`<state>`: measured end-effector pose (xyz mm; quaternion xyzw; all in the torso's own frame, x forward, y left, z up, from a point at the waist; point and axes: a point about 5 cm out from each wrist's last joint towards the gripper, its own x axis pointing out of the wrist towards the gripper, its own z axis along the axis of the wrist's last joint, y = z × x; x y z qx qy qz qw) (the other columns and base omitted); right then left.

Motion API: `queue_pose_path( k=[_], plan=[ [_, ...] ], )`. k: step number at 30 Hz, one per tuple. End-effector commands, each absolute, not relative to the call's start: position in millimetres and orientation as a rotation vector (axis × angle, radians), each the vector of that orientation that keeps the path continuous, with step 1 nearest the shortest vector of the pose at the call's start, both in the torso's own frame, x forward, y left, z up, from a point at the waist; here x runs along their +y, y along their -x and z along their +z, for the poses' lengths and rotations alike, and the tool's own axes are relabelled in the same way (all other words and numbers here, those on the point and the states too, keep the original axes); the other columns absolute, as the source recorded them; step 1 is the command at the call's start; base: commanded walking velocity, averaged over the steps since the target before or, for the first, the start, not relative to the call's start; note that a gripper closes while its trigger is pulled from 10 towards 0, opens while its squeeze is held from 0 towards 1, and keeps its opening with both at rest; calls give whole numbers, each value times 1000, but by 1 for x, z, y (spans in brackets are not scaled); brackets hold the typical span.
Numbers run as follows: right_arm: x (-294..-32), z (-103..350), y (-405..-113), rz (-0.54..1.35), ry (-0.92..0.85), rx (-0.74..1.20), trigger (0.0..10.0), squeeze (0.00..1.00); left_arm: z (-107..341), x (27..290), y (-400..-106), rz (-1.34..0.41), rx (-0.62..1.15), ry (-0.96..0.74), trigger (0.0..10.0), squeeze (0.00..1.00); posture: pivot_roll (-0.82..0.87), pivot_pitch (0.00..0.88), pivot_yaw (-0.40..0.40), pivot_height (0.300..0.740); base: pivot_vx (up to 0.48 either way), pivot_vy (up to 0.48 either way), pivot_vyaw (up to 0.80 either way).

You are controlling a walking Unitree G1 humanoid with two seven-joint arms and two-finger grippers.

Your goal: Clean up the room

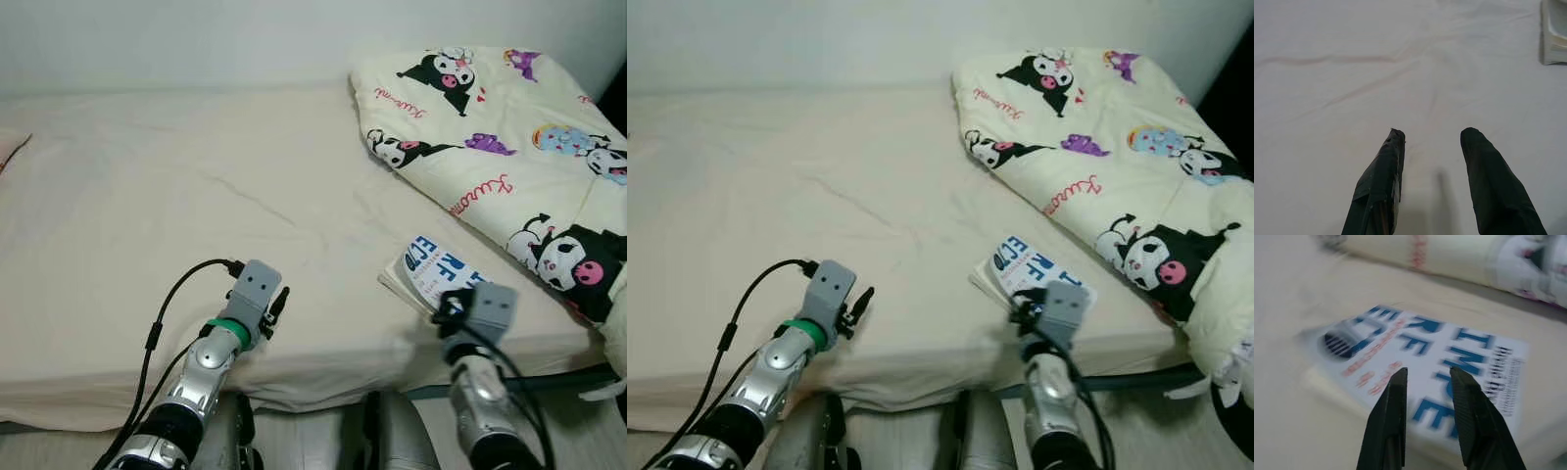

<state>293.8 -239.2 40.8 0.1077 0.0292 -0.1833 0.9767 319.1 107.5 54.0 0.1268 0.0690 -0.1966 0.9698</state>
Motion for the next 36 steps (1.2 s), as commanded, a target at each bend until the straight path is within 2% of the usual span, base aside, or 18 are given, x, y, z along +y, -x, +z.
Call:
queue_pose_path(
  k=[1, 4, 7, 8, 10, 11, 14, 16, 22, 30, 31, 33, 34, 36],
  plan=[
    [-255, 37, -285, -479, -358, 45, 10000, 0, 47, 113, -315, -391, 172, -276, 10000, 0, -33, 63, 78, 612, 0, 0, 0],
    [-268, 35, -278, -558, -448, 24, 10000, 0, 46, 115, -314, -387, 177, -281, 10000, 0, -35, 68, 80, 612, 0, 0, 0],
    [-270, 30, -275, -559, -523, 38, 10000, 0, 45, 116, -313, -389, 179, -284, 10000, 0, -36, 80, 87, 612, 0, 0, 0],
    [-268, 24, -272, -529, -587, 47, 10000, 278, 45, 117, -312, -391, 180, -289, 10000, 0, -33, 92, 92, 612, 0, 0, 0],
    [-268, 23, -270, -524, -592, 50, 10000, 278, 45, 117, -312, -392, 181, -290, 10000, 0, -33, 92, 92, 612, 0, 0, 0],
    [-268, 20, -269, -513, -615, 58, 10000, 1000, 45, 118, -312, -392, 182, -292, 10000, 0, -26, 114, 104, 612, 0, 0, 0],
    [-270, 16, -270, -460, -715, 73, 10000, 1000, 44, 126, -310, -389, 194, -310, 10000, 0, -6, 158, 126, 612, 0, 0, 0],
    [-273, 15, -270, -446, -760, 72, 10000, 1000, 42, 129, -308, -389, 201, -321, 10000, 0, -6, 158, 126, 612, 0, 0, 0],
    [-284, 12, -264, -489, -755, 93, 10000, 1000, 42, 139, -303, -373, 208, -336, 10000, 0, 35, 206, 145, 612, 0, 0, 0],
    [-282, 12, -267, -420, -763, 108, 10000, 1000, 45, 142, -302, -376, 213, -343, 10000, 0, 63, 237, 175, 612, 0, 0, 0],
    [-281, 13, -268, -411, -776, 110, 10000, 867, 47, 142, -302, -376, 211, -344, 10000, 0, 67, 238, 177, 612, 0, 0, 0],
    [-280, 14, -271, -397, -790, 109, 10000, 831, 48, 143, -303, -375, 209, -345, 10000, 0, 69, 239, 178, 612, 0, 0, 0],
    [-278, 16, -274, -376, -794, 106, 10000, 518, 49, 143, -302, -374, 209, -345, 10000, 0, 73, 240, 181, 612, 0, 0, 0],
    [-277, 17, -275, -362, -795, 105, 10000, 518, 49, 144, -302, -373, 209, -346, 10000, 0, 73, 240, 181, 612, 0, 0, 0]
  ],
)
